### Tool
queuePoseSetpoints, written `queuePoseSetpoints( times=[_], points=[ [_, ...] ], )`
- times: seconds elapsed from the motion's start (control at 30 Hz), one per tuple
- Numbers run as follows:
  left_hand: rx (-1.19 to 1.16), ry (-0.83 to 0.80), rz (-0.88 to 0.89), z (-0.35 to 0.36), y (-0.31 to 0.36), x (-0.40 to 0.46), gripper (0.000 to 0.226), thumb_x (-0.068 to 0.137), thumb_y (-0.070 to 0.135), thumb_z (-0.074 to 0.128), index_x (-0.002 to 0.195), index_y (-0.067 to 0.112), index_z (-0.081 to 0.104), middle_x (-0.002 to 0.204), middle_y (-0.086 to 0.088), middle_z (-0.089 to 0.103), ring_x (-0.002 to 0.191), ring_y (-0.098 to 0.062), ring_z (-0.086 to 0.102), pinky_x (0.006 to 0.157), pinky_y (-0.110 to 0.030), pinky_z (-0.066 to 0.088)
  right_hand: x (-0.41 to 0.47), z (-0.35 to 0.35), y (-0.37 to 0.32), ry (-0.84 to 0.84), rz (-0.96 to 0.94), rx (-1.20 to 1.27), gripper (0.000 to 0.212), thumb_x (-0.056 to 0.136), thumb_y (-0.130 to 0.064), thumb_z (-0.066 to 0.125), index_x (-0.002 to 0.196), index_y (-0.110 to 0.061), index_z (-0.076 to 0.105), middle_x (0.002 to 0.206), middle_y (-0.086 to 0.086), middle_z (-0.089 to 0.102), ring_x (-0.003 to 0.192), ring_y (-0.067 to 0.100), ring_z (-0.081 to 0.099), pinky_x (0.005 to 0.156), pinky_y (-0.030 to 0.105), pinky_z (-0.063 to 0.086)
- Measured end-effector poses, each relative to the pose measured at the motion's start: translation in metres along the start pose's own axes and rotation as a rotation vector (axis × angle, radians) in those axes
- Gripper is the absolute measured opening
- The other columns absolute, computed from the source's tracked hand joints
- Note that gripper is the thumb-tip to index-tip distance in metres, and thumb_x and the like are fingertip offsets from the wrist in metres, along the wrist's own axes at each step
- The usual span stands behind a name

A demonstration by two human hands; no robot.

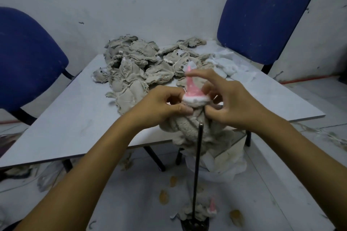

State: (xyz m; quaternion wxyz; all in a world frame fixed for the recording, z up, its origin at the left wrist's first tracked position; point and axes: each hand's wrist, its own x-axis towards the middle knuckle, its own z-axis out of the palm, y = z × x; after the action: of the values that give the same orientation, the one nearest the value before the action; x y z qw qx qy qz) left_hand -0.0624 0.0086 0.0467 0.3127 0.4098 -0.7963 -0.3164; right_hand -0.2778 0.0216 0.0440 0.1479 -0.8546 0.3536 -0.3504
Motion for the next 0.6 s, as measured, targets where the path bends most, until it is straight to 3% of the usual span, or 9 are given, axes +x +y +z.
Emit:
queuePoseSetpoints(
  times=[0.1,0.17,0.3,0.4,0.5,0.6],
  points=[
    [-0.108,0.029,-0.006,0.001,0.000,-0.002,0.026,0.077,0.016,0.076,0.088,-0.007,0.067,0.081,-0.024,0.060,0.077,-0.018,0.054,0.070,-0.032,0.045,-0.001,0.000,-0.003,0.038,-0.050,0.030,0.077,0.078,0.003,0.065,0.144,-0.031,0.044,0.082,-0.007,0.059,0.071,0.015,0.061,0.071,0.032,0.057],
    [-0.158,0.062,-0.004,0.001,-0.001,-0.004,0.023,0.078,0.017,0.074,0.091,-0.001,0.069,0.087,-0.022,0.065,0.080,-0.018,0.058,0.074,-0.034,0.050,-0.001,0.000,-0.001,0.068,-0.060,0.054,0.079,0.077,0.004,0.062,0.142,-0.035,0.042,0.079,-0.009,0.056,0.065,0.013,0.058,0.064,0.023,0.054],
    [-0.072,0.008,-0.026,0.007,-0.002,-0.004,0.016,0.081,0.005,0.075,0.085,-0.007,0.065,0.085,-0.029,0.062,0.079,-0.023,0.054,0.074,-0.042,0.046,0.001,0.005,0.001,-0.041,0.006,0.016,0.083,0.076,0.005,0.061,0.145,-0.035,0.041,0.083,-0.002,0.065,0.061,0.015,0.058,0.056,0.034,0.054],
    [-0.128,0.017,-0.035,0.009,-0.003,-0.005,0.011,0.082,0.004,0.074,0.083,-0.002,0.065,0.081,-0.017,0.059,0.078,-0.019,0.053,0.074,-0.033,0.043,0.002,0.008,0.006,-0.089,0.054,-0.002,0.084,0.077,0.002,0.060,0.147,-0.040,0.036,0.074,-0.002,0.061,0.052,0.009,0.051,0.049,0.020,0.043],
    [-0.080,0.042,-0.016,0.008,-0.003,-0.003,0.007,0.086,0.005,0.072,0.084,0.007,0.065,0.081,-0.010,0.058,0.076,-0.013,0.053,0.071,-0.024,0.043,0.000,0.006,0.007,-0.100,0.054,-0.012,0.084,0.079,-0.001,0.062,0.146,-0.044,0.036,0.087,0.009,0.068,0.064,0.015,0.062,0.058,0.036,0.054],
    [-0.018,0.029,-0.050,0.013,-0.005,-0.003,0.006,0.096,0.013,0.060,0.092,0.010,0.057,0.090,-0.007,0.056,0.082,-0.017,0.052,0.073,-0.031,0.042,0.000,0.002,0.009,-0.131,0.066,-0.009,0.083,0.081,-0.010,0.067,0.145,-0.049,0.033,0.096,0.009,0.070,0.072,0.022,0.064,0.067,0.042,0.056]
  ],
)
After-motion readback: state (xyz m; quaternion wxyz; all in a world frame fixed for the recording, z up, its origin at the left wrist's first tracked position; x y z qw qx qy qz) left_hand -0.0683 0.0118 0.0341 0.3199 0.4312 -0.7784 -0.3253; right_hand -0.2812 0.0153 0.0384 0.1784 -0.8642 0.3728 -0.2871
